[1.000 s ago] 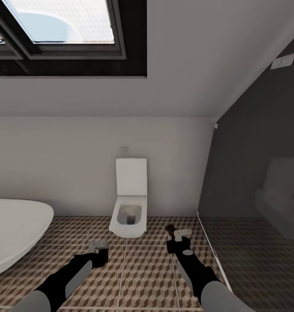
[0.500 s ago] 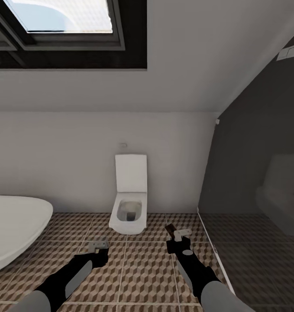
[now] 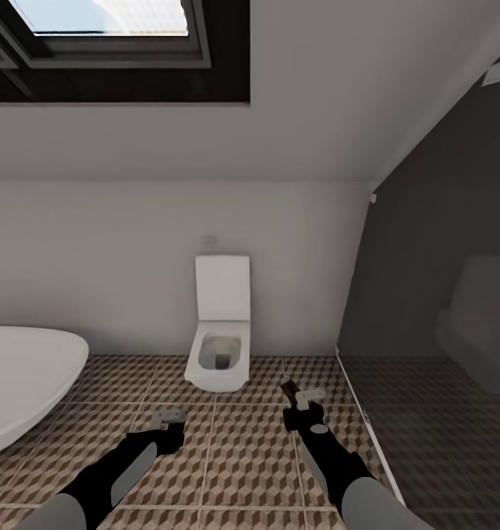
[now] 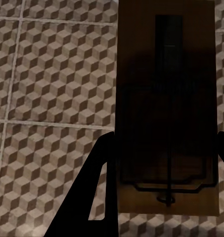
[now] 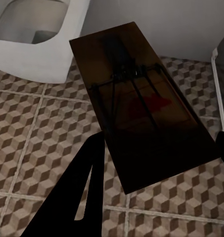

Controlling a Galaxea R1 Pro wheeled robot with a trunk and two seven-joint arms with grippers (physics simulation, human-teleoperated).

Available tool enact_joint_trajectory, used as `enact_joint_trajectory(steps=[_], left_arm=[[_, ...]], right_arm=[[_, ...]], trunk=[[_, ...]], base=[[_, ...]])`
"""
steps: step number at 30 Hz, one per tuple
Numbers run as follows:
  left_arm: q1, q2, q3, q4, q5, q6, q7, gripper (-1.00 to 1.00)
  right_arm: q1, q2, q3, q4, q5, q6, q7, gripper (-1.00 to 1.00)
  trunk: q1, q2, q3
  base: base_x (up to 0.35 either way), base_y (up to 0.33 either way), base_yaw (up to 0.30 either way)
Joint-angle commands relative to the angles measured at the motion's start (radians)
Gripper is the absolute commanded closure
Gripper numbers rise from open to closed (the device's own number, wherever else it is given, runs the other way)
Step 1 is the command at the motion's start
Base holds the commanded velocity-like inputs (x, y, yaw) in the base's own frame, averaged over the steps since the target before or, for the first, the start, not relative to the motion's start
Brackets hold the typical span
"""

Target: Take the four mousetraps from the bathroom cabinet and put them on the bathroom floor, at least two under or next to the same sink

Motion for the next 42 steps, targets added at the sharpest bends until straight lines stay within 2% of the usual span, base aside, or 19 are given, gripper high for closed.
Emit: enact_joint_trajectory(steps=[1,42], left_arm=[[-0.001,0.002,-0.007,-0.002,0.009,0.002,0.011,1.0],[-0.001,0.002,-0.007,-0.001,0.009,0.001,0.011,1.0]], right_arm=[[-0.001,0.001,0.0,-0.001,0.01,0.005,-0.008,1.0],[-0.001,0.001,0.0,-0.001,0.01,0.004,-0.008,1.0]], trunk=[[0.004,-0.009,-0.006],[0.161,-0.296,-0.2]], base=[[0.0,0.0,0.0],[0.0,0.0,0.0]])
